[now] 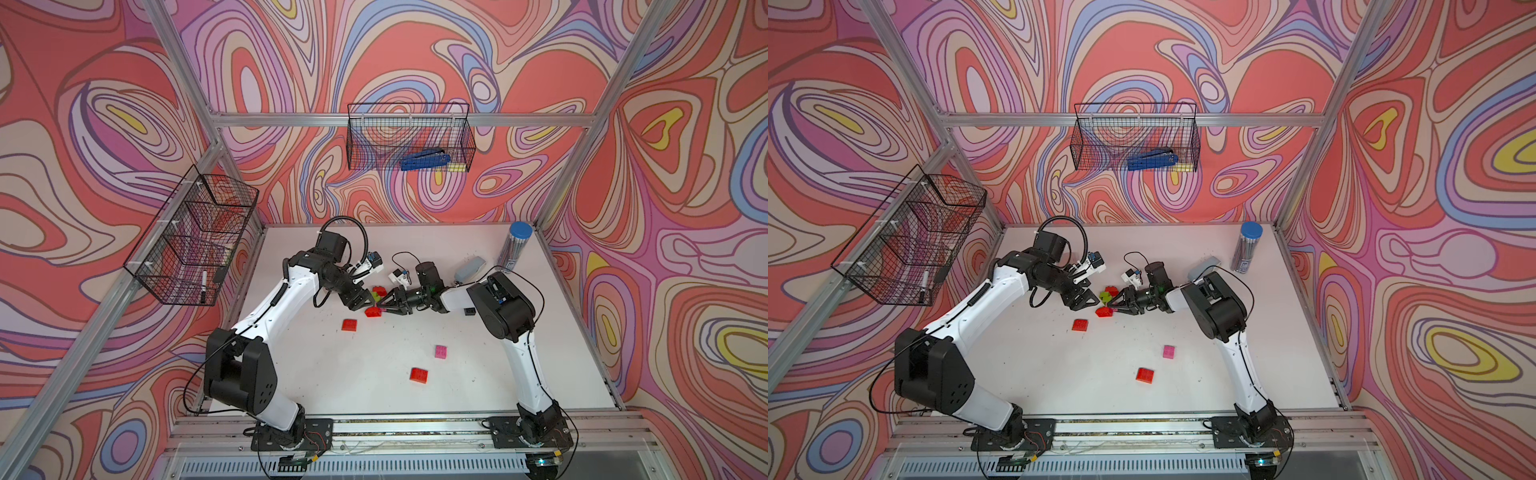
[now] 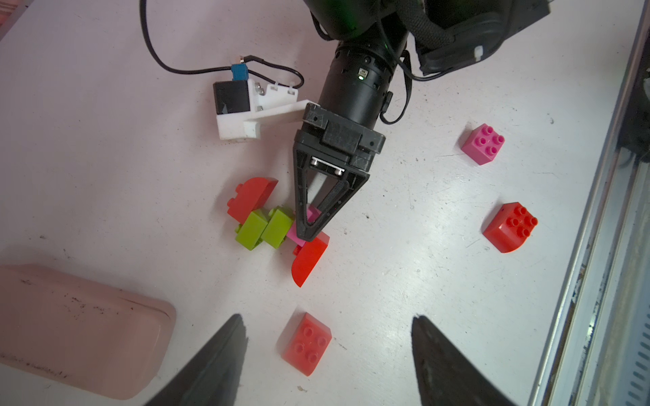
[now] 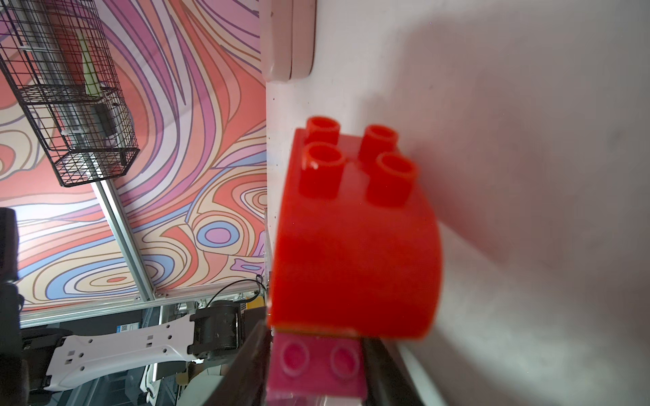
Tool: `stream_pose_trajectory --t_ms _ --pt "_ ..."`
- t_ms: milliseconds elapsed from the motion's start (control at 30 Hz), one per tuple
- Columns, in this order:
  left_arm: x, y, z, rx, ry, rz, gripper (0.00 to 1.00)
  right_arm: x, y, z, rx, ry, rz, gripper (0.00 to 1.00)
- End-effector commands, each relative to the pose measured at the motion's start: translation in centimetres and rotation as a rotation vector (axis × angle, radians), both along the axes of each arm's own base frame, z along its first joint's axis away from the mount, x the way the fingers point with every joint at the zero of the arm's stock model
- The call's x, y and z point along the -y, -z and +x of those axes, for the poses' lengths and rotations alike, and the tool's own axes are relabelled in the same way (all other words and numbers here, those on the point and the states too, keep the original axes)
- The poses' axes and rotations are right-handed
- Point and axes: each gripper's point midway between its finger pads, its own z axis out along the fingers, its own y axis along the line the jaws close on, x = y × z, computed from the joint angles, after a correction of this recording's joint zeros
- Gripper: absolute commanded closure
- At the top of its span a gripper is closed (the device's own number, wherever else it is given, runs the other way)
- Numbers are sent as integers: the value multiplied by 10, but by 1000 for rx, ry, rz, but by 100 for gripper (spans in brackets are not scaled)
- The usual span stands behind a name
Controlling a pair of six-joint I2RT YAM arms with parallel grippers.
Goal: Assemble the letter s with lego
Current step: Adjust the lego brick at the center of the board.
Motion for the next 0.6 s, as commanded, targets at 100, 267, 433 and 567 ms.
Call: stream_pose_trajectory --t_ms 100,267,433,567 --pt "0 -3 -3 -28 0 -18 24 14 26 0 -28 82 -114 51" --pt "0 -4 -3 -26 -1 -20 24 22 25 1 2 114 -176 45" --pt "-2 -3 -1 -26 -15 -12 24 29 25 -1 37 125 -248 42" --pt "-4 -3 0 -28 -31 -3 24 35 23 0 77 136 -304 40"
